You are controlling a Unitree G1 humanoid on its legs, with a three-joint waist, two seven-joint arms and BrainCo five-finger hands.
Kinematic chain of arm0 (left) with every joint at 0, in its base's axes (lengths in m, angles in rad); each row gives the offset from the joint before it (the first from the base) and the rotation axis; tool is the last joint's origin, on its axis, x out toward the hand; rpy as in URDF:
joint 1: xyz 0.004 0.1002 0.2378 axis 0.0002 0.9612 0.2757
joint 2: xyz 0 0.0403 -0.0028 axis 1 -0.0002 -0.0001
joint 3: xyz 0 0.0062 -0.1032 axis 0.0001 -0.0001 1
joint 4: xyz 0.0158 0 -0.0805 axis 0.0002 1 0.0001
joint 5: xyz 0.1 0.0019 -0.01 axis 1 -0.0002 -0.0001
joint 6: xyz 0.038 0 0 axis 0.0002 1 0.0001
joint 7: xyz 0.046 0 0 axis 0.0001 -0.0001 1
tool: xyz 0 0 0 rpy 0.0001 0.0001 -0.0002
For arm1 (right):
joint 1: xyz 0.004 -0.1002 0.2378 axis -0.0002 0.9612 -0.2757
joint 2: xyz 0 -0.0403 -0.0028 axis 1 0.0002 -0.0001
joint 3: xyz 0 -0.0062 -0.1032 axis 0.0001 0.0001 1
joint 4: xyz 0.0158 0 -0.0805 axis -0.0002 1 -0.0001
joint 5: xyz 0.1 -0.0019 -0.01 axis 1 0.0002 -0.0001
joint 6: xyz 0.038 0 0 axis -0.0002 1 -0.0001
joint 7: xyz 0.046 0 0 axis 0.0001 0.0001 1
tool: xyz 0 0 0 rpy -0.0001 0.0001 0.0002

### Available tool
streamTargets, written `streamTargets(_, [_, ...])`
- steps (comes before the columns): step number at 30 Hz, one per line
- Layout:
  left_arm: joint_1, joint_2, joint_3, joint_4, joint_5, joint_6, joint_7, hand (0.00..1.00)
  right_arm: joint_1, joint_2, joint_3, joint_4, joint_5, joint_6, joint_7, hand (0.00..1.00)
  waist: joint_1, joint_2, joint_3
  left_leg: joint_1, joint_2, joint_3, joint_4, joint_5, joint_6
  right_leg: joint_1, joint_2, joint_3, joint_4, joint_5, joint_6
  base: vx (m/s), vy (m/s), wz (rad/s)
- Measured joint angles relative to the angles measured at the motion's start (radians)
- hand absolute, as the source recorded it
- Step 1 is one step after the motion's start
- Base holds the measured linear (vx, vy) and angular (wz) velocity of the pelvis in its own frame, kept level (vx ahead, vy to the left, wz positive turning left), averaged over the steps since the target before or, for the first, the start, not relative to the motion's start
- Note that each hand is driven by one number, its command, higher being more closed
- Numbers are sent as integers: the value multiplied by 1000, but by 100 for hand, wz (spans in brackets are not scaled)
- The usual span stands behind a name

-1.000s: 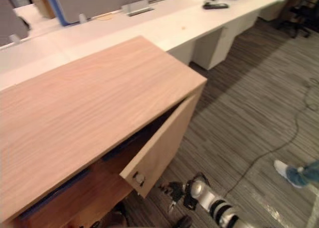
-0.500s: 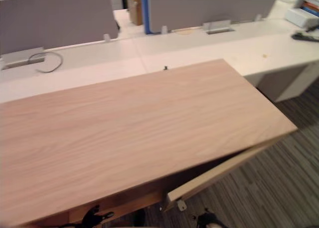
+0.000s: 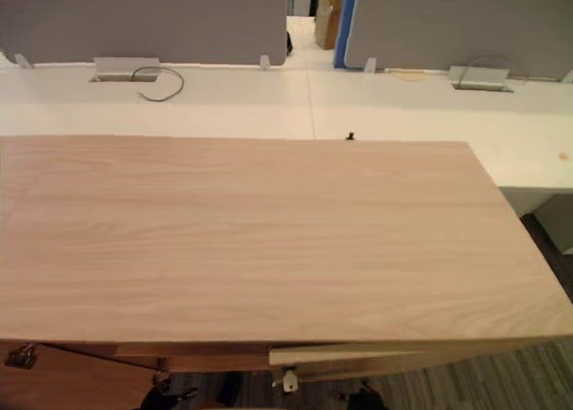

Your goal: Walk over to the cabinet, pick up the folder, carry it to the office cabinet, place the folder inside the office cabinet, then close the office cabinet door

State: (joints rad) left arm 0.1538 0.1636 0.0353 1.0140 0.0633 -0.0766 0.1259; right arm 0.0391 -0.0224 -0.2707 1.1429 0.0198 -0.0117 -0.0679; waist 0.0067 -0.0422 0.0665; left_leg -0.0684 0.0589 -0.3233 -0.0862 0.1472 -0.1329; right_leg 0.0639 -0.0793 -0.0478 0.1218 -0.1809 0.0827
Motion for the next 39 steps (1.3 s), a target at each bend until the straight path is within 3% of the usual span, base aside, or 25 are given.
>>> streamTargets(7, [14,-8,41,-1,-43,0,1,0,-6,6,-3,27,5,-12,-2,0,3,-6,-1,-1,5,-55,-6,31,-18,52,18,-79,-9,2,-2,9,-36,39])
streamTargets(12, [15,-16,66,-21,-69,1,1,0,-6,8,7,7,3,-18,-2,0,7,-7,34,-22,6,-99,-6,32,-14,66,27,-164,-14,-1,-2,-138,1,49])
streamTargets(14, [12,-17,87,-34,-80,2,1,0,-6,16,17,-13,1,-18,-2,0,5,-25,53,-61,-2,10,26,11,22,63,-6,-231,-14,13,-18,-98,102,89])
streamTargets(15, [-1,-13,107,-41,-83,6,1,0,-13,18,16,-12,0,-19,-2,0,-3,-39,75,-169,4,269,253,-32,61,63,-51,-286,-1,18,-12,-34,156,96])
streamTargets(16, [2,-16,113,-45,-84,7,2,0,-15,18,16,-12,0,-18,-2,0,0,-40,76,-196,19,375,361,-57,93,64,-64,-297,6,18,-11,59,201,83])
streamTargets(17, [18,-28,124,-59,-84,8,2,0,-16,18,16,-11,-1,-16,-2,0,4,-28,75,-210,65,537,502,-165,116,71,-73,-304,21,16,-8,111,180,34])
streamTargets(18, [28,-34,124,-70,-84,8,3,0,-20,17,15,-12,0,-16,-2,0,6,-12,75,-211,73,576,508,-192,139,71,-66,-300,30,10,0,140,297,33])
streamTargets(20, [27,-27,122,-84,-83,8,2,0,-38,25,14,-8,0,-13,-1,0,21,-17,89,-212,33,573,472,-189,165,57,-89,-289,32,-11,8,65,230,37])
streamTargets(22, [13,-20,106,-82,-79,8,3,0,-38,28,-16,-2,4,-11,-1,0,-6,-17,86,-189,-46,588,311,-191,172,41,-84,-275,-3,-21,-8,5,92,117])
streamTargets(23, [10,-10,111,-79,-78,7,4,0,-34,34,-50,7,18,-13,-1,0,-31,-43,78,-210,-33,692,456,-254,194,43,-124,-297,-33,-16,-23,18,15,118])
streamTargets(24, [11,-11,108,-79,-78,7,4,0,-34,29,-60,7,27,-13,-2,0,-23,-21,78,-206,-4,706,506,-268,195,46,-117,-308,-21,-14,-19,60,103,92])
streamTargets(25, [21,-26,104,-68,-77,9,3,0,-29,8,-68,1,41,-12,-6,0,-16,19,78,-156,11,665,479,-316,169,66,-108,-319,-7,-11,-2,86,113,56])
streamTargets(27, [9,-31,90,-62,-73,7,2,0,-22,18,-93,1,43,-7,-3,0,-13,6,71,-86,-59,632,296,-220,176,67,-129,-349,-16,31,-19,63,85,69])
streamTargets(28, [8,-27,65,-61,-68,7,3,0,-22,25,-98,-1,42,-10,-3,0,-15,10,60,-38,-95,603,152,-133,186,59,-131,-364,-18,55,-13,70,31,51])
streamTargets(31, [3,-21,51,-50,-50,6,2,0,-23,27,-99,4,41,-8,-2,0,-18,6,49,9,-122,570,-2,-44,186,61,-125,-368,-39,64,-1,52,9,36])
streamTargets(39, [-7,-12,28,18,-37,-1,2,0,-23,27,-97,10,41,-7,-2,0,-24,13,45,33,-115,518,-8,-23,169,102,-114,-426,-16,59,16,-39,-67,18])
